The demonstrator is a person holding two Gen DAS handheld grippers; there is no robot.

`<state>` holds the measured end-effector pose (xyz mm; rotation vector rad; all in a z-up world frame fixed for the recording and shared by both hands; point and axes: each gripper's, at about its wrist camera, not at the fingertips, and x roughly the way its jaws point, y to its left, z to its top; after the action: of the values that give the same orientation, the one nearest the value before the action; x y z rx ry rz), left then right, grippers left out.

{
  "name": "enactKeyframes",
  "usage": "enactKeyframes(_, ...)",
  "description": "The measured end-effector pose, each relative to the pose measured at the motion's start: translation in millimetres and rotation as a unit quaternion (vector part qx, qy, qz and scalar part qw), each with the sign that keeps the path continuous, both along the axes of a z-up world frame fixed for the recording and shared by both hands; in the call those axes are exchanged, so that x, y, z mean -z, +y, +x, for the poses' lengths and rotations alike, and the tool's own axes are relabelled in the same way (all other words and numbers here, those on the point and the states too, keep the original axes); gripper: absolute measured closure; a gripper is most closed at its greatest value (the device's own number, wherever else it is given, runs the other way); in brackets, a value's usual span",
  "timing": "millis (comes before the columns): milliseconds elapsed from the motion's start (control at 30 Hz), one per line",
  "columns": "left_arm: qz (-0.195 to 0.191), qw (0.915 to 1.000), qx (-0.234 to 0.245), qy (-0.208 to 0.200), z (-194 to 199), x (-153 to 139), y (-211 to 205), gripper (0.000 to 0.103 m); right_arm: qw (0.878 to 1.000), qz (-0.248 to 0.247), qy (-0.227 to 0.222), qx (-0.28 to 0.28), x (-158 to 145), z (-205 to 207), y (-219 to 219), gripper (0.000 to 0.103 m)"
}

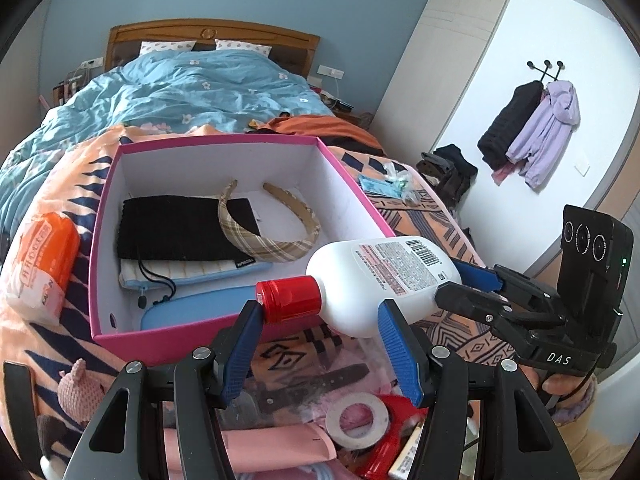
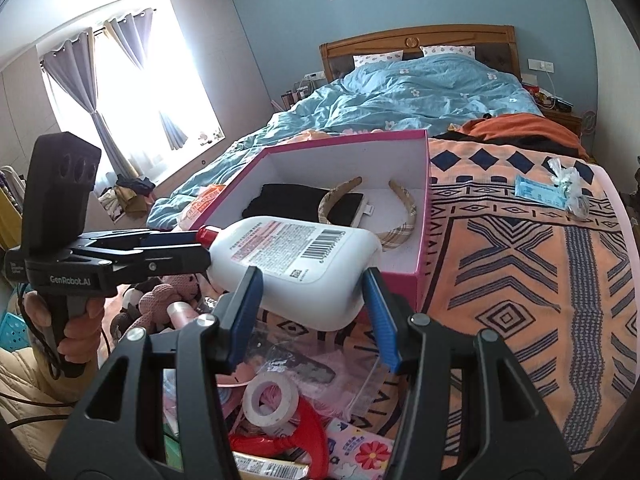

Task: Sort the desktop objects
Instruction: 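Lift the white bottle with both grippers toward the pink box, then lower the bottle into the box beside the headbands and open both grippers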

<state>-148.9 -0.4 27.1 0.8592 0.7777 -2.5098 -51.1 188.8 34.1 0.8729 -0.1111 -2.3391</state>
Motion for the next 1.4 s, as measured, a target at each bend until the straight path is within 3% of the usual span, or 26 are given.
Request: enactKeyframes(1400,0.034,0.999,-0.024,-0.018,-27.1,23.8,-43.9,0.042,0.999,0.014,-0.029,0.001,10.2,-55.2,-11.8,0.048)
